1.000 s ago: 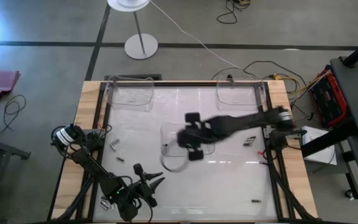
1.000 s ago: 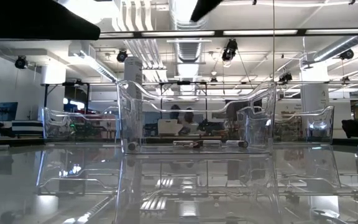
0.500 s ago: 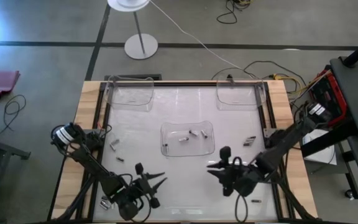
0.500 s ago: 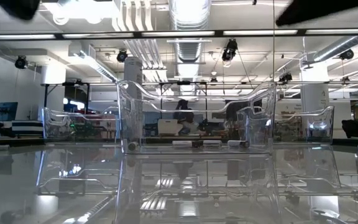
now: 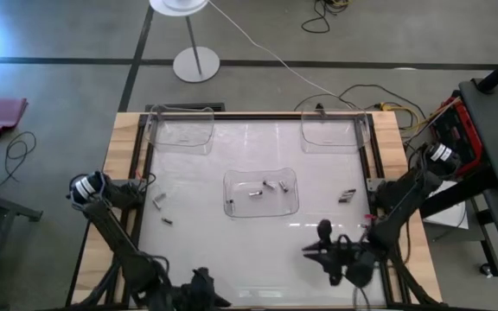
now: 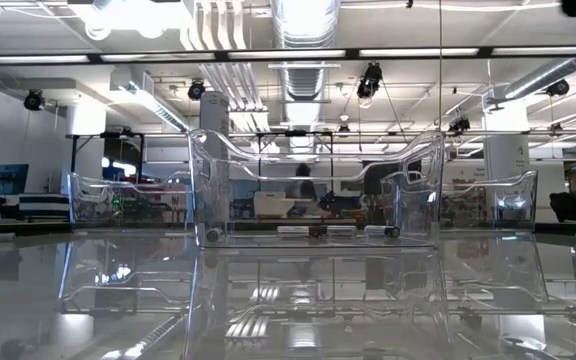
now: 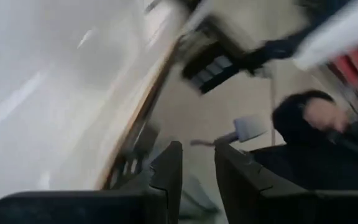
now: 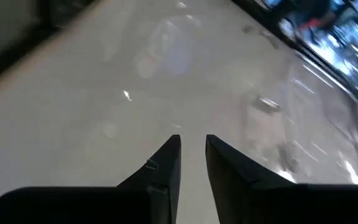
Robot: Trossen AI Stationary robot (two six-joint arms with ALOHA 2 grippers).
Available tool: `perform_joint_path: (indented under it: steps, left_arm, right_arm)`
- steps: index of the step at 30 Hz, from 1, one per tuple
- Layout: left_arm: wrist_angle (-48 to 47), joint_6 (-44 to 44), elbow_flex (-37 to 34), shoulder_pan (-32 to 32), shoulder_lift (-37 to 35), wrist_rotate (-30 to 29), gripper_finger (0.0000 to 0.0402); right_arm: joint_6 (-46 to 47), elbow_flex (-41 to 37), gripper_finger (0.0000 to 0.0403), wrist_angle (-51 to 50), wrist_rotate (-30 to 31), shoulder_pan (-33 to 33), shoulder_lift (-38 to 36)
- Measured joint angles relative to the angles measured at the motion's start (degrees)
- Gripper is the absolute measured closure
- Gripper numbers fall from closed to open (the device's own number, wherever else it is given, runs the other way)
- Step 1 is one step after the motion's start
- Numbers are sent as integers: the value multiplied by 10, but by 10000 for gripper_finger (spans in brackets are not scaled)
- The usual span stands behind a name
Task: Sort batteries
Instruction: Put the silver battery into the middle transparent bin
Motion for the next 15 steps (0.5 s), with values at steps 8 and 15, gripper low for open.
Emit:
perform_joint_path:
  steps: [8,15]
  left_arm:
    - [-364,-433,166,-14,106,264,326]
    - [-573,-495,230,-4,158,522,326]
  right_arm:
    - [8,0,322,35,16,76,32]
    - [-61,0,299,84,32,80,40]
